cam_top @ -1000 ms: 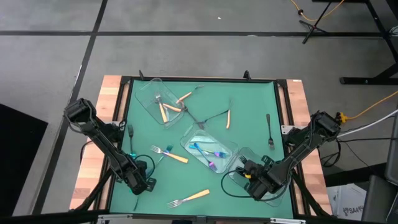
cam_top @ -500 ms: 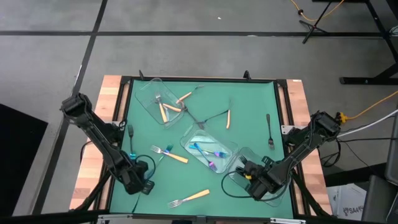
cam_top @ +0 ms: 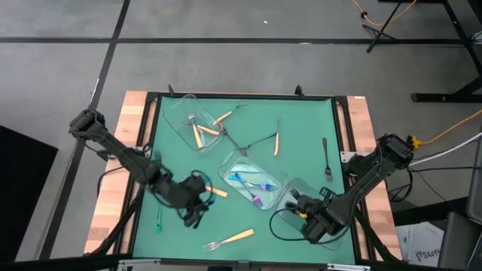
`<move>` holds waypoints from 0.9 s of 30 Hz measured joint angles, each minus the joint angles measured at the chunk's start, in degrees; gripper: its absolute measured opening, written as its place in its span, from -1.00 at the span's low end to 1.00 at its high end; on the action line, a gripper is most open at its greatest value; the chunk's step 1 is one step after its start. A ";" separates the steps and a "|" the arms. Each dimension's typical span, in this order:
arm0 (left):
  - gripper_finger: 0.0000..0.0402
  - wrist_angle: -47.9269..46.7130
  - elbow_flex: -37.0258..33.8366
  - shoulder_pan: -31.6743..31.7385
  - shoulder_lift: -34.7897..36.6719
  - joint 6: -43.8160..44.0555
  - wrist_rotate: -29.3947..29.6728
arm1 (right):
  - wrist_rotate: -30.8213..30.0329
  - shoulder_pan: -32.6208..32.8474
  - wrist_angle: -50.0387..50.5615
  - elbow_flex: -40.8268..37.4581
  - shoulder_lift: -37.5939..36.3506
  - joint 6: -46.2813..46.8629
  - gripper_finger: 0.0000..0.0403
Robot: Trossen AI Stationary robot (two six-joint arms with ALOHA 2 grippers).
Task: Sort silverware by color (type)
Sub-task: Put the blue fork into the center transparent bin
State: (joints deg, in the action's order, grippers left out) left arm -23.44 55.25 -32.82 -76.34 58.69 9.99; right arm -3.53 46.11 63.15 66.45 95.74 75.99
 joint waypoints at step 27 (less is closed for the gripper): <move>-1.00 7.53 12.43 22.84 -1.98 -70.63 -0.08 | -14.45 -0.02 17.16 24.95 -0.02 -1.38 -0.62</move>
State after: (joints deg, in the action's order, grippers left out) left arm -15.91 67.68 -9.98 -78.31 -11.94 9.91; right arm -17.98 46.09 80.30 91.40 95.72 74.61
